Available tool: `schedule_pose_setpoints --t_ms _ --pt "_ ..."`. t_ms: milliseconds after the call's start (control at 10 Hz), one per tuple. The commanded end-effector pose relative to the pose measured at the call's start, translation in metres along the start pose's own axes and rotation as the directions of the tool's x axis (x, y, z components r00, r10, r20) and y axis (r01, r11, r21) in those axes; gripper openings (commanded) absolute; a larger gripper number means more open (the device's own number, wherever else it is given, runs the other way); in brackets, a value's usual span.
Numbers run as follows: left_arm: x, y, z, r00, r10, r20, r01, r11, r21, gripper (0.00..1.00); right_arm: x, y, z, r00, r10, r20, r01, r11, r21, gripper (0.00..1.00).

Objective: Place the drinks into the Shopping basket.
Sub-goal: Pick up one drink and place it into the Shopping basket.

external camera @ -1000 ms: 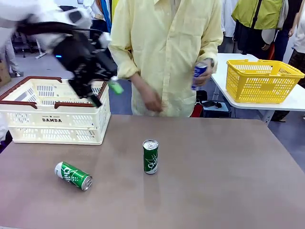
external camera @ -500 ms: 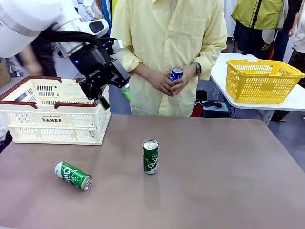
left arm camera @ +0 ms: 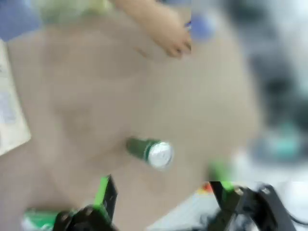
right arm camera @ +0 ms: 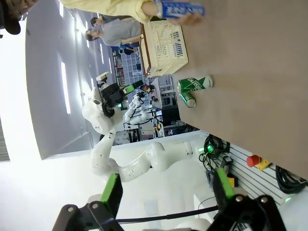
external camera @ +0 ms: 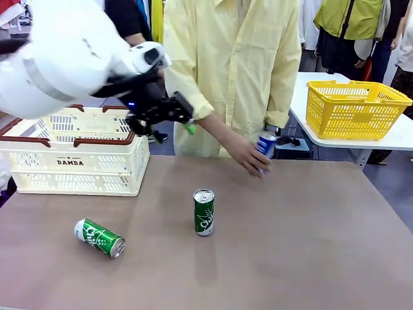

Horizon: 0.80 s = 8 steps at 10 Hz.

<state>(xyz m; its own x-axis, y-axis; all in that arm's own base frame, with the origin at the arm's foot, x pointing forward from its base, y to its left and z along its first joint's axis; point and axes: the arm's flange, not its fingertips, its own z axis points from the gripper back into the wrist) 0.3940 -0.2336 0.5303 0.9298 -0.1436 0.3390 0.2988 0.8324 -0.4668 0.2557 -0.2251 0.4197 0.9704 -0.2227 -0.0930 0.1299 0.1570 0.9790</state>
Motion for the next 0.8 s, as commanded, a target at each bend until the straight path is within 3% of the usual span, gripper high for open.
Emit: schedule_pose_setpoints --t_ms 0,200,400,500,700 --pt "-0.017 0.095 0.075 0.984 -0.005 -0.178 -0.014 0.994 -0.105 1.0 -0.001 0.0 0.004 1.0 0.024 -0.01 -0.024 1.0 0.001 1.0" --pt "-0.072 0.181 0.111 0.979 0.043 -0.198 -0.091 0.967 -0.237 1.0 -0.001 0.0 0.004 1.0 0.024 -0.01 -0.024 1.0 0.001 1.0" --pt "-0.127 0.259 0.147 0.989 0.12 -0.087 -0.147 0.872 -0.466 1.0 -0.001 0.0 0.004 1.0 0.024 -0.01 -0.024 1.0 0.001 1.0" --pt "-0.144 0.278 0.149 0.989 0.132 -0.059 -0.143 0.845 -0.515 1.0 -0.001 0.0 0.004 1.0 0.024 -0.01 -0.024 1.0 0.001 1.0" --pt "-0.151 0.283 0.138 0.989 0.136 -0.058 -0.146 0.821 -0.552 1.0 -0.001 0.0 0.004 1.0 0.024 -0.01 -0.024 1.0 0.001 1.0"
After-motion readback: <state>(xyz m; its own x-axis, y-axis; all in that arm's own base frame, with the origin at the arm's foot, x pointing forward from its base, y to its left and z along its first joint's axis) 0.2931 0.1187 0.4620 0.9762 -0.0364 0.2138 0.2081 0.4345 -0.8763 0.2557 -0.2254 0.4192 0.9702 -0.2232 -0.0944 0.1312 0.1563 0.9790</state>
